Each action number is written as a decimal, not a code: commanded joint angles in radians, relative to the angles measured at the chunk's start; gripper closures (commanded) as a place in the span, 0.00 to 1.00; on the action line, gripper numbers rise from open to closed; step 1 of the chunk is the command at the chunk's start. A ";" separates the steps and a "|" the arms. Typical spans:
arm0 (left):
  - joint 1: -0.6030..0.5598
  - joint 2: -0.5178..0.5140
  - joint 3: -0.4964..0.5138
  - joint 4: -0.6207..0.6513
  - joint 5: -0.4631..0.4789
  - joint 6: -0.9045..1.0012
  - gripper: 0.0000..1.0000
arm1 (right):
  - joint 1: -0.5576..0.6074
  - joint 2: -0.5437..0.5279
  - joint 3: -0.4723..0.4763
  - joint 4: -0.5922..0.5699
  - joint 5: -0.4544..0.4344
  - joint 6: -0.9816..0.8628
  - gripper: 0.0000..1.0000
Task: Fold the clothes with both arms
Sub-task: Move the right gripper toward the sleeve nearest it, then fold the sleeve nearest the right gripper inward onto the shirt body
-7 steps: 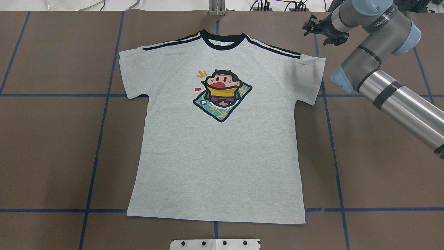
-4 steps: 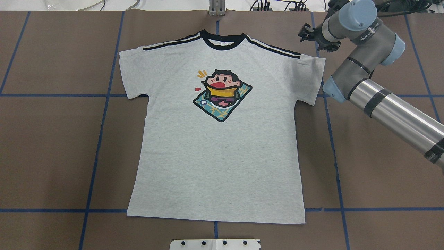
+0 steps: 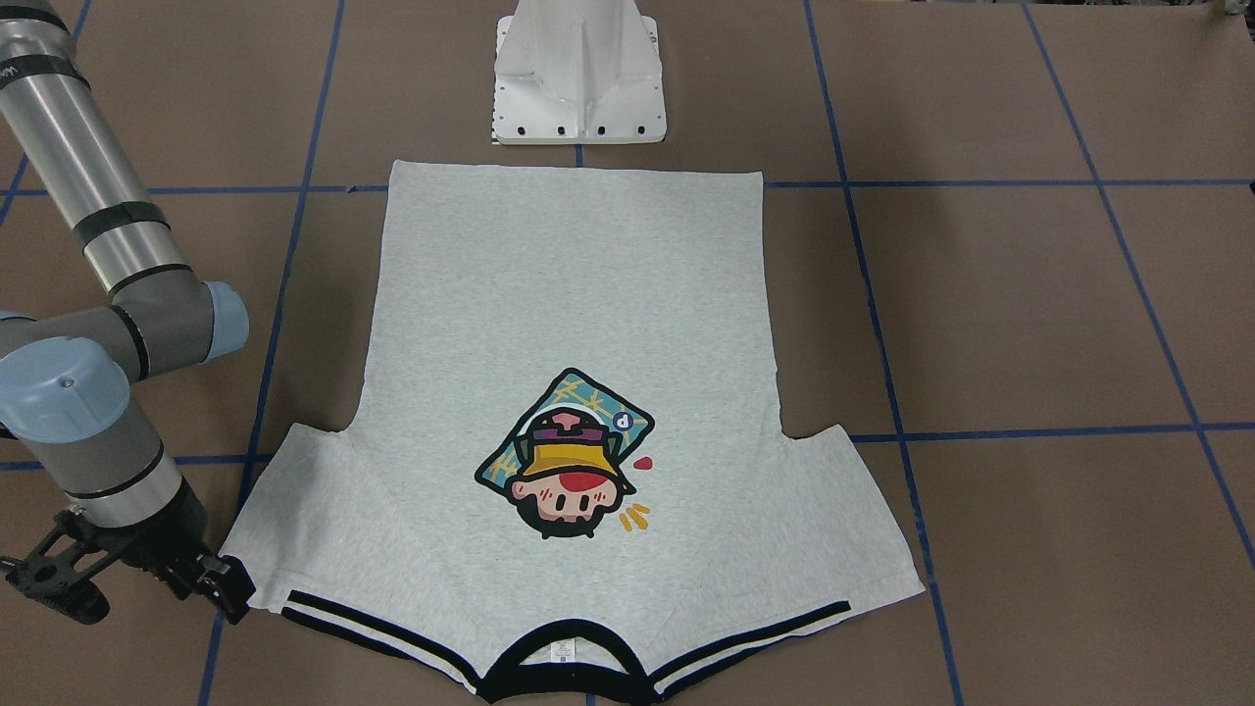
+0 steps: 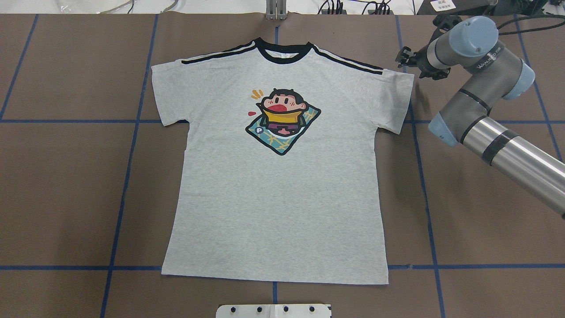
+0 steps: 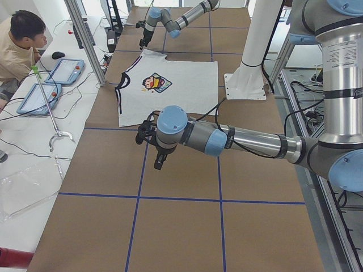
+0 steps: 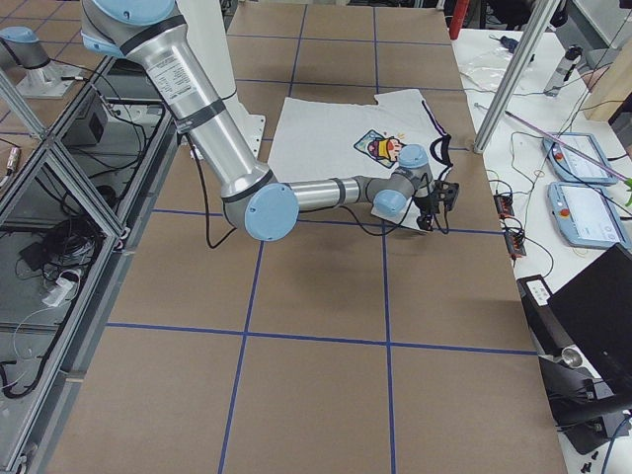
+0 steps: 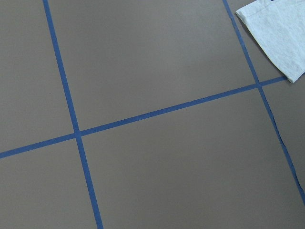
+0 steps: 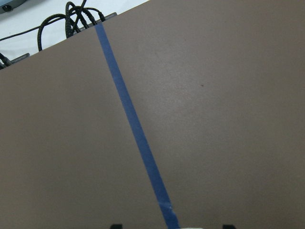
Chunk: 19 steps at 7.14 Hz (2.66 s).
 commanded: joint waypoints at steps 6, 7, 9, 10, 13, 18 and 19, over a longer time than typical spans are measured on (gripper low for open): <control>-0.001 0.001 0.008 0.000 0.006 -0.003 0.00 | -0.009 0.007 -0.027 -0.002 -0.008 -0.003 1.00; -0.001 0.001 0.008 0.002 0.006 -0.004 0.00 | -0.009 0.010 -0.024 -0.002 -0.008 0.000 1.00; -0.001 0.002 0.009 0.002 0.006 -0.006 0.00 | -0.003 0.008 0.050 -0.013 0.014 0.006 1.00; -0.001 0.002 0.009 0.002 0.006 -0.007 0.00 | -0.005 0.010 0.144 -0.110 0.064 0.012 1.00; -0.003 0.004 0.000 0.003 -0.001 -0.007 0.00 | -0.102 0.080 0.177 -0.159 0.065 0.123 1.00; -0.001 0.022 -0.001 0.002 -0.003 -0.009 0.00 | -0.118 0.379 -0.232 -0.150 -0.079 0.145 1.00; -0.001 0.022 -0.003 0.003 -0.004 -0.009 0.00 | -0.118 0.381 -0.236 -0.150 -0.087 0.145 1.00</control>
